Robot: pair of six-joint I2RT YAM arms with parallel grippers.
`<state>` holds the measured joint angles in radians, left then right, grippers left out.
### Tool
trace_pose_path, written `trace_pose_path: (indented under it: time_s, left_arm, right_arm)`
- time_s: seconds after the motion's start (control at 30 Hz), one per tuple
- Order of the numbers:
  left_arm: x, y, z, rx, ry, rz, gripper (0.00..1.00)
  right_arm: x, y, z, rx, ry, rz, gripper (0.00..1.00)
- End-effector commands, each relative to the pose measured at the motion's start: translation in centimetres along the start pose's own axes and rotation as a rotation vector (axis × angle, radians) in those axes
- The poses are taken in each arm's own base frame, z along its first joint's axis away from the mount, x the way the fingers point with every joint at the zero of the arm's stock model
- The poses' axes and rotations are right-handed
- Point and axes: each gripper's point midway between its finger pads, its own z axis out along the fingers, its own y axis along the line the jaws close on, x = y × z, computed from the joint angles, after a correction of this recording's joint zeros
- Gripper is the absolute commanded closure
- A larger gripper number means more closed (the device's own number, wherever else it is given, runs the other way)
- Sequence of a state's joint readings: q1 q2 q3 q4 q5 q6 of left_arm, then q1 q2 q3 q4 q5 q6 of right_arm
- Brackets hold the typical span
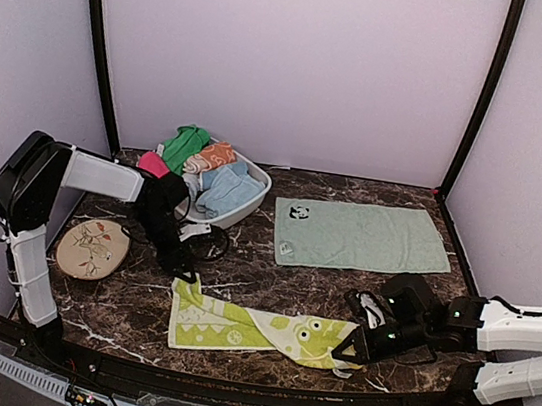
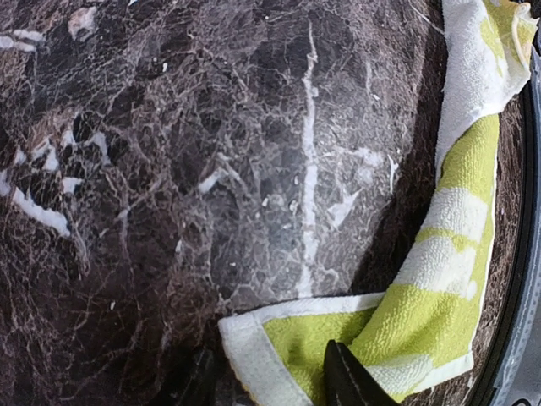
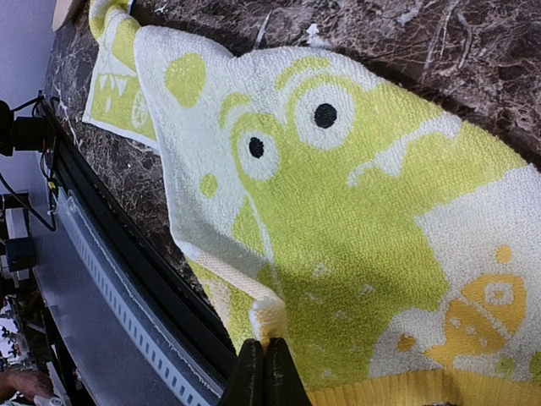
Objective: Roll the towels
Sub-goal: Pick up the towel from the center of the board.
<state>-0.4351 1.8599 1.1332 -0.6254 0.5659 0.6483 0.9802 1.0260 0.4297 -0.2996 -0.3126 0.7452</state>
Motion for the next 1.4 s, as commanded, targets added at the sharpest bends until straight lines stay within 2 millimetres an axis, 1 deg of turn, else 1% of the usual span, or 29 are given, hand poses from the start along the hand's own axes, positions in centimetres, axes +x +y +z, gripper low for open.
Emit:
trace_pose_path:
  time_s: [0.0,0.13,0.33,0.47,0.57,0.67,0.8,0.83,0.87,0.9,0.97,1.07,1.17,1.23,1.3,1.37]
  left_arm:
    - [-1.9,-0.5,-0.8,0.030,-0.032,-0.018,0.56]
    - [-1.3,-0.6,-0.3,0.045,0.002,-0.027,0.61]
    - [0.4,-1.3,0.1,0.071,0.062,-0.047,0.60]
    - [1.0,-0.8,0.8,0.026,0.089,-0.041,0.60]
    - [1.1,-0.9,1.2,0.008,0.105,-0.025,0.62]
    - [0.9,-1.3,1.7,0.005,0.114,-0.004,0.72]
    - [1.2,-1.2,2.3,-0.019,0.129,0.014,0.91]
    - [1.3,-1.0,2.3,-0.028,0.133,0.015,0.97]
    - [1.3,-0.8,2.2,-0.044,0.133,0.018,1.00]
    - [1.1,-0.7,1.8,-0.058,0.128,0.021,1.00]
    - [0.2,-0.8,0.8,-0.081,0.104,0.040,1.00]
    - [-2.1,-1.1,-2.1,-0.134,0.040,0.071,1.00]
    - [-4.7,-1.3,-6.0,-0.214,-0.045,0.100,1.00]
    - [-6.2,-1.9,-9.4,-0.265,-0.108,0.128,1.00]
    - [-7.0,-2.3,-12.2,-0.331,-0.155,0.149,1.00]
    - [-7.4,-3.2,-14.5,-0.370,-0.199,0.177,1.00]
  right_arm:
    - [-0.9,1.0,-0.4,-0.023,-0.037,-0.022,1.00]
    - [-1.0,0.9,-0.6,-0.013,-0.042,-0.023,1.00]
    - [-1.4,1.0,-1.1,-0.003,-0.060,-0.034,1.00]
    - [-1.8,1.2,-1.2,0.005,-0.064,-0.049,1.00]
    - [-2.1,1.5,-1.4,0.004,-0.069,-0.059,1.00]
    - [-2.5,1.8,-1.5,0.003,-0.079,-0.064,1.00]
    - [-2.8,1.9,-1.7,0.008,-0.093,-0.068,1.00]
    - [-2.9,1.9,-1.7,0.008,-0.095,-0.068,1.00]
    - [-3.0,1.9,-1.7,0.009,-0.097,-0.069,1.00]
    - [-3.1,2.1,-1.8,0.005,-0.102,-0.069,1.00]
    - [-3.5,2.4,-2.0,0.001,-0.113,-0.076,1.00]
    - [-4.4,2.9,-2.6,0.005,-0.135,-0.094,1.00]
    - [-6.1,4.0,-4.0,-0.009,-0.177,-0.115,1.00]
    - [-7.4,4.8,-5.4,-0.025,-0.214,-0.124,1.00]
    - [-8.6,5.8,-6.9,-0.056,-0.257,-0.139,1.00]
    - [-9.6,6.8,-8.4,-0.083,-0.292,-0.155,1.00]
